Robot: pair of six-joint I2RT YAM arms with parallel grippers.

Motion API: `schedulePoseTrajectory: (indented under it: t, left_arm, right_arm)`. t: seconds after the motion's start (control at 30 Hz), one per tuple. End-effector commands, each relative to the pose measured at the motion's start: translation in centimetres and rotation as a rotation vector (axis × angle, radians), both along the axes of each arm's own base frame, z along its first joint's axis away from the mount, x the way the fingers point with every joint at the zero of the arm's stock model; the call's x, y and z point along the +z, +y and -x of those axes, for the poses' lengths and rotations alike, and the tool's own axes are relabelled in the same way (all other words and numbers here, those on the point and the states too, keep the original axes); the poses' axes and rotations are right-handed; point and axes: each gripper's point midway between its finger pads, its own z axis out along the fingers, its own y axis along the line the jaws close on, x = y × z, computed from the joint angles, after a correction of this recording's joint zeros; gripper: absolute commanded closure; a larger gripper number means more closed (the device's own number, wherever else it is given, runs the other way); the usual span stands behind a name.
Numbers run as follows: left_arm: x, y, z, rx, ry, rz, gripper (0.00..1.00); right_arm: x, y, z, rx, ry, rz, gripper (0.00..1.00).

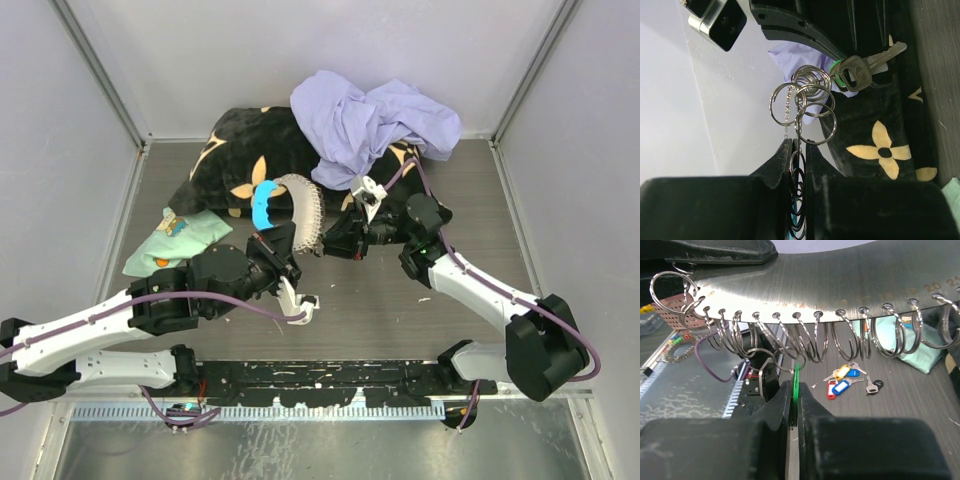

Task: Remove the keys from the keyring
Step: Pick up the key from the keyring.

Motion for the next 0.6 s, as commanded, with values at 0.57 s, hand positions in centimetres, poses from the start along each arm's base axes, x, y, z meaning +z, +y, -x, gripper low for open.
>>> schedulePoseTrajectory:
  t: [0.57]
  left_arm:
    - [-6.4,0.2,-0.9,0.172,0.216,0.341,1.00]
  right_arm:
    - [-8.3,-5.6,-2.9,-0.187,-0.406,0.815,0.99]
